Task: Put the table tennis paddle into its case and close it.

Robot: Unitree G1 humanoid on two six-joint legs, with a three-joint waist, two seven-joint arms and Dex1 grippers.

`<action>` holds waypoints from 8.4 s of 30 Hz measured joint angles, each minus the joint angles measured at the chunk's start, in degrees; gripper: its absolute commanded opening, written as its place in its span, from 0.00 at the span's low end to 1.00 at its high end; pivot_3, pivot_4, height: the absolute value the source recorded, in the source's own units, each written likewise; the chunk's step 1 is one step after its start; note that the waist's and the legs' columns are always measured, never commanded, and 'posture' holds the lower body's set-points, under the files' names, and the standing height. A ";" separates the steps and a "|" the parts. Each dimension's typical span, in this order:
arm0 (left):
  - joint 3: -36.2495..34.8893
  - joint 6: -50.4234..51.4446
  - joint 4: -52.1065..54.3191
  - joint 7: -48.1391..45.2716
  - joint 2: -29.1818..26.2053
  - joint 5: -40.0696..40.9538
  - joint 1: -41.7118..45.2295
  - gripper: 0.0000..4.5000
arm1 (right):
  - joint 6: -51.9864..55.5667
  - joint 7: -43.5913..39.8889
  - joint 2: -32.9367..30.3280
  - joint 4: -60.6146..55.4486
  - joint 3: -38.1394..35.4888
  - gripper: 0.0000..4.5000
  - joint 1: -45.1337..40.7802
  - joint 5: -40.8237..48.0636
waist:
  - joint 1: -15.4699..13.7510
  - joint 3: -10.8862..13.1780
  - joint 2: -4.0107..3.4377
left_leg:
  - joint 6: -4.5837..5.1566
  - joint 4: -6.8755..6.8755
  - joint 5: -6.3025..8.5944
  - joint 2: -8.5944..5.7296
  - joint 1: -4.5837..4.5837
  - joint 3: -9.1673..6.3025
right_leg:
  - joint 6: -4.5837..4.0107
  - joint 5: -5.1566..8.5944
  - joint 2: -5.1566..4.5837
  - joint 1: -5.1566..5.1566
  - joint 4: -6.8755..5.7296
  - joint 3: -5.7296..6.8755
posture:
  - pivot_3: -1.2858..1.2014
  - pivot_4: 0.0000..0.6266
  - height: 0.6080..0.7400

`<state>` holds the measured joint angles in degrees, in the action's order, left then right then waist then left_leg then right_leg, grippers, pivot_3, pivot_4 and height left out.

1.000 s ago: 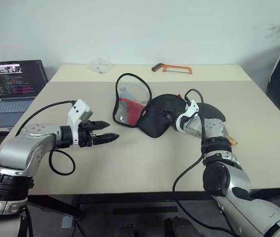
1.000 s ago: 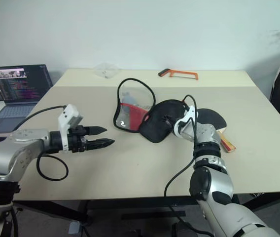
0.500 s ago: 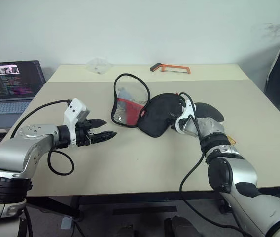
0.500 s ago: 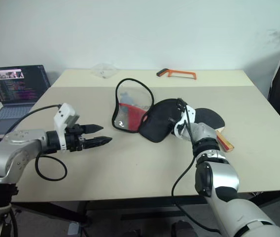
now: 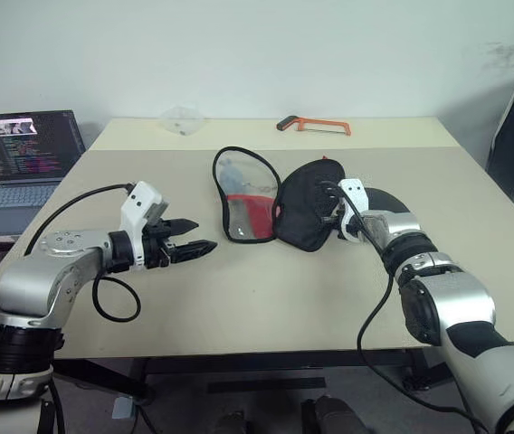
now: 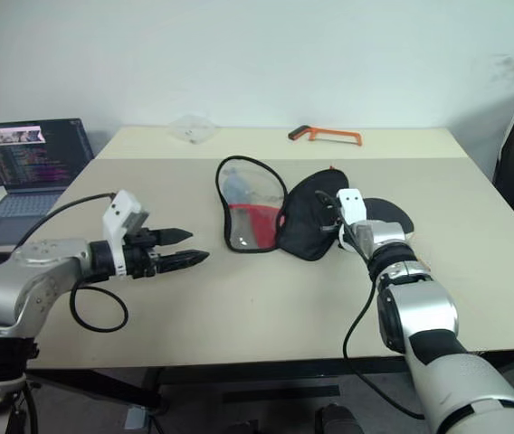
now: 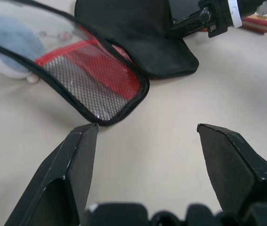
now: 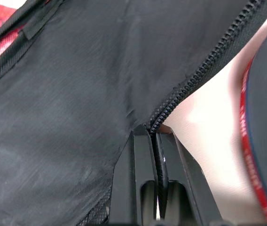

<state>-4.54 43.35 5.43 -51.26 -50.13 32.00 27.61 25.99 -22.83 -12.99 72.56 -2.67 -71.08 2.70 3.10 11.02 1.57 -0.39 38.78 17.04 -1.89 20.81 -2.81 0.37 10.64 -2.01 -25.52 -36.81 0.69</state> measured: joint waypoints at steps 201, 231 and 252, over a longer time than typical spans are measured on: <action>6.72 -24.63 -59.64 9.89 19.36 -26.80 26.37 0.82 | 18.28 -17.94 -21.06 -83.78 7.26 0.99 30.54 21.24 | -1.32 0.05 0.15 | -0.02 0.13 0.01 0.57 0.12 0.42 | -0.35 -0.25 0.62 -0.27 -0.03 -0.05 | 0.52 0.24 1.00; 7.78 -43.68 -64.26 25.82 51.30 -31.18 31.62 0.01 | 18.74 -12.19 -21.38 -81.01 3.55 1.00 29.13 18.19 | -3.36 0.09 0.25 | -0.03 0.17 0.01 0.35 0.11 0.40 | -0.22 -0.31 0.63 -0.10 0.09 -0.05 | 0.52 0.24 1.00; 6.27 -32.84 -40.55 6.76 40.70 -23.00 25.96 0.01 | 31.54 6.45 -8.23 -68.84 -16.43 1.00 23.13 24.52 | -1.91 0.07 0.20 | -0.03 0.13 0.00 0.62 -0.04 0.46 | -0.33 -0.35 0.73 -0.10 -0.07 -0.26 | 0.52 0.24 1.00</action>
<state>1.73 10.51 -35.12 -44.50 -9.43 9.01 53.56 57.53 -16.38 -21.21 3.72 -19.11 -47.95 27.22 1.18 11.09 1.77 -0.42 38.92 17.04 -1.27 20.77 -2.35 0.04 10.29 -1.28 -25.62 -36.88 0.43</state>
